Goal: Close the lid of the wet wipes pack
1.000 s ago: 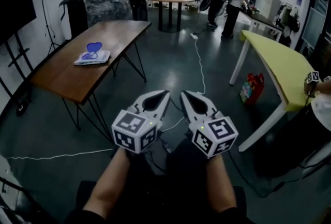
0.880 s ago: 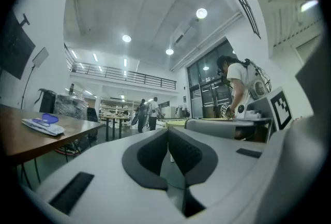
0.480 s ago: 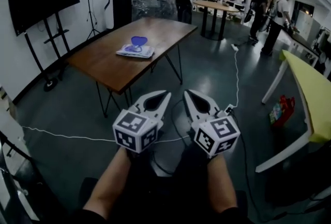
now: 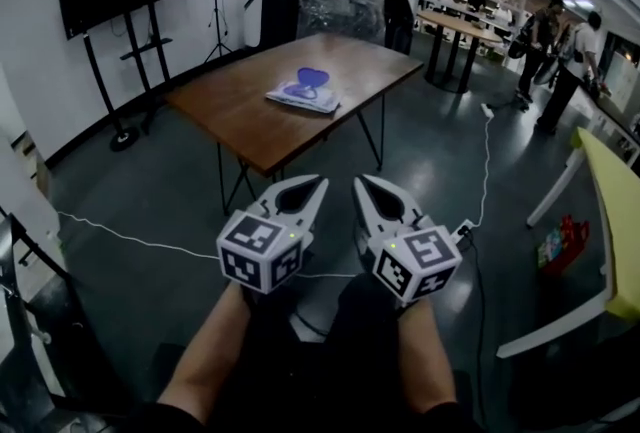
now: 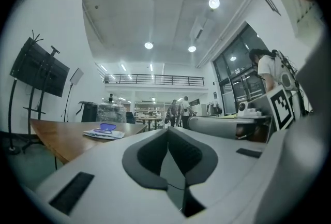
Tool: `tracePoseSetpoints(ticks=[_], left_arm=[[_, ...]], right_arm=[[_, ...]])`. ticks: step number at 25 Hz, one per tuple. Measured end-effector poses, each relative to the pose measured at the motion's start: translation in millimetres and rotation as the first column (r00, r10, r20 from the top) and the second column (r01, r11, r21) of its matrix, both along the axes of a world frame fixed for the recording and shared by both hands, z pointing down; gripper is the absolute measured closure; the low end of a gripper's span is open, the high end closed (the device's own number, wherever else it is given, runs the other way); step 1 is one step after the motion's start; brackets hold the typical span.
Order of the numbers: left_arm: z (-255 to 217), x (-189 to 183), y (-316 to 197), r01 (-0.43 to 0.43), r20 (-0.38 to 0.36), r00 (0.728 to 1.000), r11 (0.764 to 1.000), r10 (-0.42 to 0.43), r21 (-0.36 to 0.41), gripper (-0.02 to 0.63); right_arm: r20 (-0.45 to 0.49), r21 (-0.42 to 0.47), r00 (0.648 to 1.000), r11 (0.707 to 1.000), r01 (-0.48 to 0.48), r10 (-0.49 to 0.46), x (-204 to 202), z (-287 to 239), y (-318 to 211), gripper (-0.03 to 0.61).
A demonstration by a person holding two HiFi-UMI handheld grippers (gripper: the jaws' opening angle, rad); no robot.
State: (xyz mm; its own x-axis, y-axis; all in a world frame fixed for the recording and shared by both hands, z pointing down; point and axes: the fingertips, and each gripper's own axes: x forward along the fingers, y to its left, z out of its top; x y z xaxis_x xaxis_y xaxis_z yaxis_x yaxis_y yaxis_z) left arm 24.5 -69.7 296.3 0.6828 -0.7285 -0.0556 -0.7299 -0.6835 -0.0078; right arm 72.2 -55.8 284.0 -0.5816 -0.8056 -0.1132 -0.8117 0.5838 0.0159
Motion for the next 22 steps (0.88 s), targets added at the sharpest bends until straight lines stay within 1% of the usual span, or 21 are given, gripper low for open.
tracePoseSetpoints(ticks=[8,12,18,22], left_arm=[[3,-25,-16,0.066,0.010,0.998,0.998,-0.066,-0.005,0.604],[-3,-36,-30,0.091,0.008,0.996,0.996,-0.091,-0.004,0.604],[-7,-46,-59,0.108,0.025,0.994,0.994,-0.107,-0.008,0.604],[-8,-45,-91,0.112,0.044,0.993,0.993,-0.111,-0.023,0.604]], right_arm=[[0.001,-0.008,0.999,0.999,0.052,-0.052,-22,4,-13,0.568],[-0.014,-0.004,0.997,0.998,0.070,-0.070,-29,0,-25,0.568],[-0.037,0.000,0.997,0.997,0.074,-0.074,-34,-7,-58,0.568],[-0.047,-0.015,0.996,0.997,0.072,-0.072,-33,-9,-90,0.568]])
